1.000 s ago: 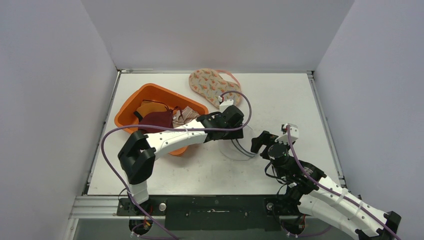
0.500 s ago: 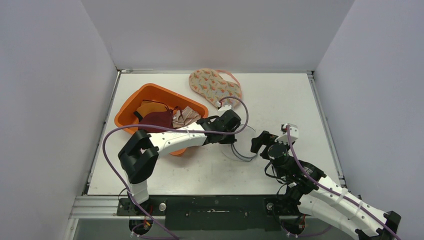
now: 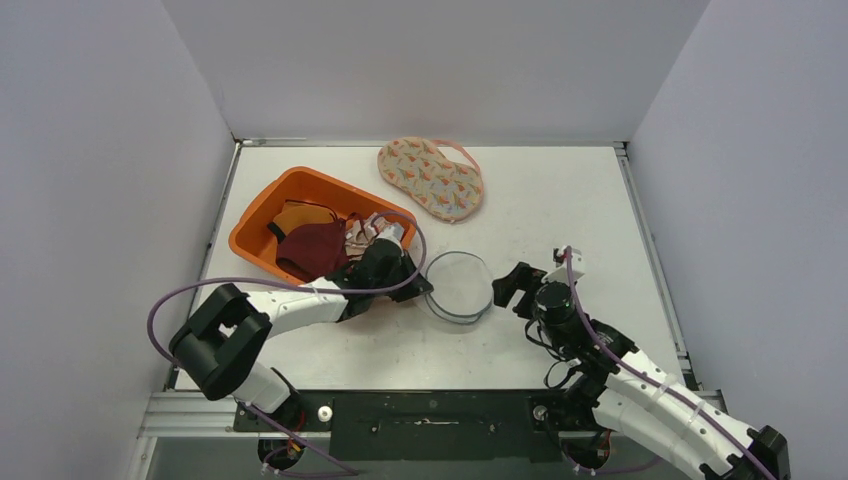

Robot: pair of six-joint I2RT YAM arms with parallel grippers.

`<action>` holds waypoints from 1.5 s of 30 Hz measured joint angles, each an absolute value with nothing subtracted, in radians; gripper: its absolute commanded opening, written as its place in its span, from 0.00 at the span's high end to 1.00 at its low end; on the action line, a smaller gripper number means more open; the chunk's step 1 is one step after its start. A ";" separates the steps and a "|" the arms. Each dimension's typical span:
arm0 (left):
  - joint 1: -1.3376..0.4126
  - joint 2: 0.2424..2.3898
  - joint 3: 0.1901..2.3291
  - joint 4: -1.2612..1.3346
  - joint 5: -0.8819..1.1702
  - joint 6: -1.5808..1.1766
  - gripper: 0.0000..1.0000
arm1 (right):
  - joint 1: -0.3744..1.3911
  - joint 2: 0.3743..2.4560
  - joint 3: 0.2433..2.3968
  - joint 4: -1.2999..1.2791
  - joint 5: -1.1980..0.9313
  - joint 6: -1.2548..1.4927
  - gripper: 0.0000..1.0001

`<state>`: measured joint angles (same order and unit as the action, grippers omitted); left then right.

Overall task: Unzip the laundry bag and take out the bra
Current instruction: Move the bra to the laundry bag.

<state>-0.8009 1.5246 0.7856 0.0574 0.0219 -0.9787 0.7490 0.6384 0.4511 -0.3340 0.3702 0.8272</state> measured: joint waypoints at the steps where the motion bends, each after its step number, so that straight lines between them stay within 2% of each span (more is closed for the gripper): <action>1: -0.776 1.509 0.729 0.120 0.047 -0.992 1.00 | 0.725 0.638 0.425 -0.305 0.339 0.824 0.14; 7: -0.724 1.450 0.594 0.323 0.148 -1.031 1.00 | 0.620 0.656 0.245 -0.097 0.133 0.832 0.14; 15: -0.677 1.422 0.540 0.441 0.212 -1.058 1.00 | 0.504 0.826 0.082 0.268 -0.077 0.926 0.20; 19: -0.672 1.422 0.528 0.448 0.220 -1.060 1.00 | 0.484 0.949 0.070 0.414 -0.125 0.962 0.22; 24: -0.672 1.422 0.525 0.454 0.225 -1.061 1.00 | 0.483 1.123 0.076 0.589 -0.158 0.995 0.30; 33: -0.671 1.422 0.519 0.457 0.225 -1.060 1.00 | 0.477 1.385 0.103 0.847 -0.193 1.060 0.57; 39: -0.671 1.422 0.515 0.455 0.224 -1.053 1.00 | 0.477 1.500 0.119 0.941 -0.218 1.085 0.93; 42: -0.671 1.420 0.515 0.451 0.224 -1.043 1.00 | 0.477 1.473 0.119 0.923 -0.215 1.079 0.95; 45: -0.672 1.414 0.516 0.437 0.223 -1.034 1.00 | 0.493 1.282 0.135 0.738 -0.167 1.021 0.95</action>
